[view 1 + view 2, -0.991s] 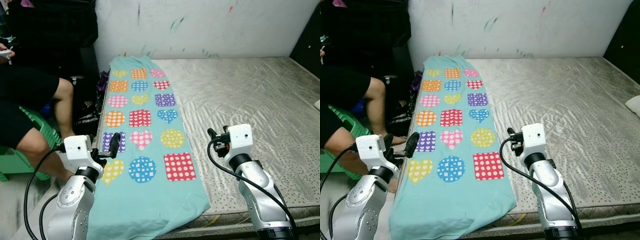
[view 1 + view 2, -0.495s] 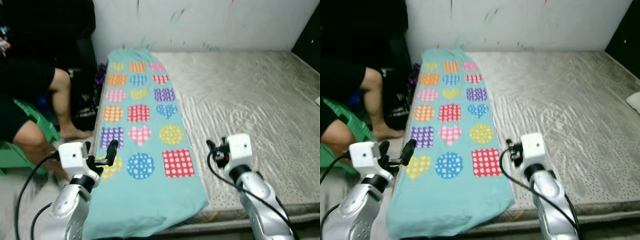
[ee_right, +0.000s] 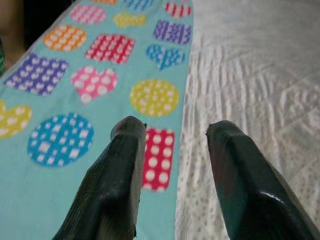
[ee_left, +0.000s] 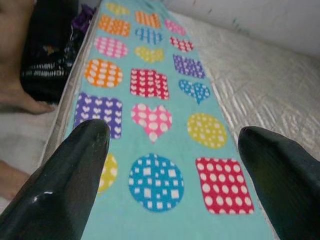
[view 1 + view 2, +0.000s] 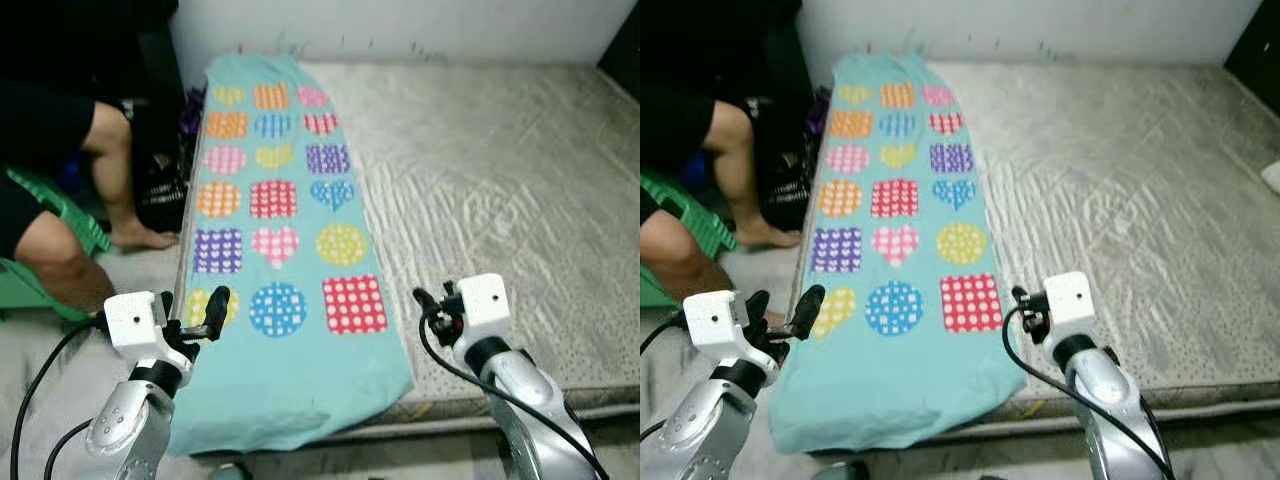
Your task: Clean up the room
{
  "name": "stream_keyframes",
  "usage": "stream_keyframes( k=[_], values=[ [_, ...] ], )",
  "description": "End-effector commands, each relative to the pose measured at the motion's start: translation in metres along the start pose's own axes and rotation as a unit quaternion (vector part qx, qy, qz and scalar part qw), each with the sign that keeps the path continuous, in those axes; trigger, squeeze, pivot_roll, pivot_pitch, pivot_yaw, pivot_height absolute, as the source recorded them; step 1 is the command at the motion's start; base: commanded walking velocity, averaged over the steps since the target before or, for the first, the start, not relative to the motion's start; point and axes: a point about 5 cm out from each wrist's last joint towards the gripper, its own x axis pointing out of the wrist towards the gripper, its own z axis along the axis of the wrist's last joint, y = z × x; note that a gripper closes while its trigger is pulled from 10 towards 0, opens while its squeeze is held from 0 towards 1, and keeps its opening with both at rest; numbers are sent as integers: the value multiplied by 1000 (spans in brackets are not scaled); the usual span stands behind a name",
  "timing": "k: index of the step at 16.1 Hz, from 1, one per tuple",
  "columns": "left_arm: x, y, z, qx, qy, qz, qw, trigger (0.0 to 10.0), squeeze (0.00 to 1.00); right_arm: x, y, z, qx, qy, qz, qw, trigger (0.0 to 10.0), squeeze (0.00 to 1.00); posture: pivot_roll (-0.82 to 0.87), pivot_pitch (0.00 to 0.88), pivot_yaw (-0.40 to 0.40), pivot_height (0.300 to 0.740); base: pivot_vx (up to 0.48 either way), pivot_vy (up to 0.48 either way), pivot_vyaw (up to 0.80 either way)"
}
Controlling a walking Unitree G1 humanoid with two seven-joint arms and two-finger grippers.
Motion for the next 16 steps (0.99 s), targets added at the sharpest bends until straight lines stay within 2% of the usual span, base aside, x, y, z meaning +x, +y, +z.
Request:
stream_keyframes(
  k=[1,5,8,11,16],
  values=[
    [-4,1,1,-1,4,5,1000,10000,0,-4,1,2,-1,1,5,1000,10000,0,-43,233,-41,740,0,0,0],
    [-12,-1,2,-5,18,10,1000,10000,0,-13,4,0,10,11,12,1000,10000,0,-41,275,-39,740,0,0,0],
    [-15,0,4,-4,21,14,1000,10000,0,-14,6,0,14,13,16,1000,10000,0,-33,281,-41,740,0,0,0],
    [-19,4,7,1,19,29,999,10000,0,-8,11,1,18,14,30,999,10000,0,2,274,-64,740,0,0,0],
    [-30,12,9,4,8,64,998,10000,0,12,20,7,15,4,60,998,10000,0,47,247,-110,740,0,0,0]
  ],
)
